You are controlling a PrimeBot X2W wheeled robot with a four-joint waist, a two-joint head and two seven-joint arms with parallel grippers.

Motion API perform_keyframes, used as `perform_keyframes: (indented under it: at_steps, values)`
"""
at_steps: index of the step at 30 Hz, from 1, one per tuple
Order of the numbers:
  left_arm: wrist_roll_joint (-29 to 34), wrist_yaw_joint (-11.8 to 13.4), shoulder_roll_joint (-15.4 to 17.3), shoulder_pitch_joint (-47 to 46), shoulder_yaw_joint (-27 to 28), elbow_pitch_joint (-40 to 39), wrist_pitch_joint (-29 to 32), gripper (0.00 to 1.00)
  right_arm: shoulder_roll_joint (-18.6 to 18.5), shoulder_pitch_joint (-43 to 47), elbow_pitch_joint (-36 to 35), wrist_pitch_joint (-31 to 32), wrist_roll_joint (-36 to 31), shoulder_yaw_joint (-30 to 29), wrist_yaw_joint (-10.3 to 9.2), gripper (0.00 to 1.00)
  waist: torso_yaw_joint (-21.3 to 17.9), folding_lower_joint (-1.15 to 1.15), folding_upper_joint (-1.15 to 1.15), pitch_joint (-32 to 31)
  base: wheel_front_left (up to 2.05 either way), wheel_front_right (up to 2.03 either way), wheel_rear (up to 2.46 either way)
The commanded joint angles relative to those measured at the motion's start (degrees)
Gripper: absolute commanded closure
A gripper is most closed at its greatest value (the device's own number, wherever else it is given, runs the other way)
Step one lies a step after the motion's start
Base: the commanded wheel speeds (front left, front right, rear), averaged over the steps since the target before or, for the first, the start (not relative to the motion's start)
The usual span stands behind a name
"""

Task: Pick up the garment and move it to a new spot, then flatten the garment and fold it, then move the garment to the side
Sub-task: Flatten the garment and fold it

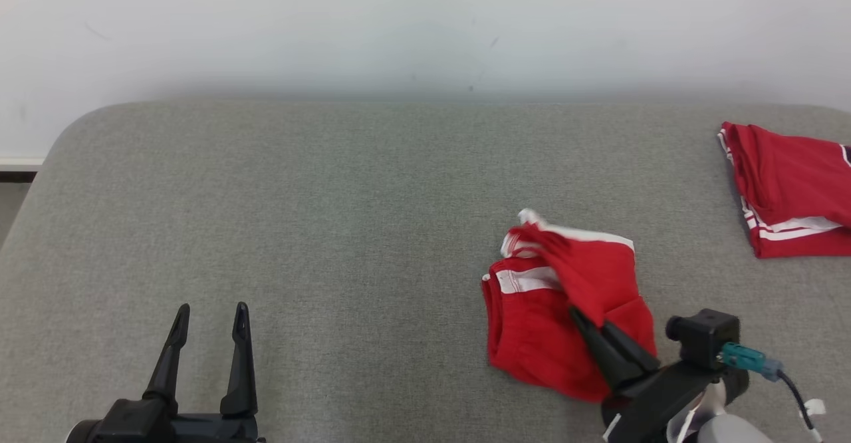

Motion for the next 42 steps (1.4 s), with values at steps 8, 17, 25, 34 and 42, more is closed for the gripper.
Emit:
perform_keyframes:
  at_steps: [8,17,25,34,42]
  values:
    - [-0.7,0.1,-0.1,-0.8,-0.5,0.2,-0.2,0.0,3.3,4.8,-5.7,4.6,-5.2,-0.8,-0.15,1.0,2.2,0.0,0.0,0.7,0.0,0.0,0.0]
    - [-1.2,0.1,-0.1,-0.8,-0.1,0.6,-0.2,0.0,6.9,9.0,-4.2,6.3,-7.8,-1.9,-0.15,1.0,2.0,0.0,0.0,0.5,0.0,0.0,0.0]
    - [-0.8,0.1,-0.1,-0.3,0.2,0.9,-0.2,0.0,7.0,7.9,-2.2,1.6,-8.0,-3.0,-0.15,0.0,1.2,0.0,0.0,-0.6,0.0,0.0,0.0]
    - [0.0,0.1,-0.1,0.7,0.4,0.8,-0.2,0.0,5.1,5.6,-0.1,-5.6,-7.6,-11.9,-0.16,0.0,0.7,0.0,0.0,-1.8,0.0,0.0,0.0]
    - [0.3,0.1,-0.1,0.8,-0.3,1.1,-0.2,0.0,4.3,3.1,8.9,-7.9,-10.4,-14.3,-0.16,1.0,1.7,0.0,0.0,-1.8,0.0,0.0,0.0]
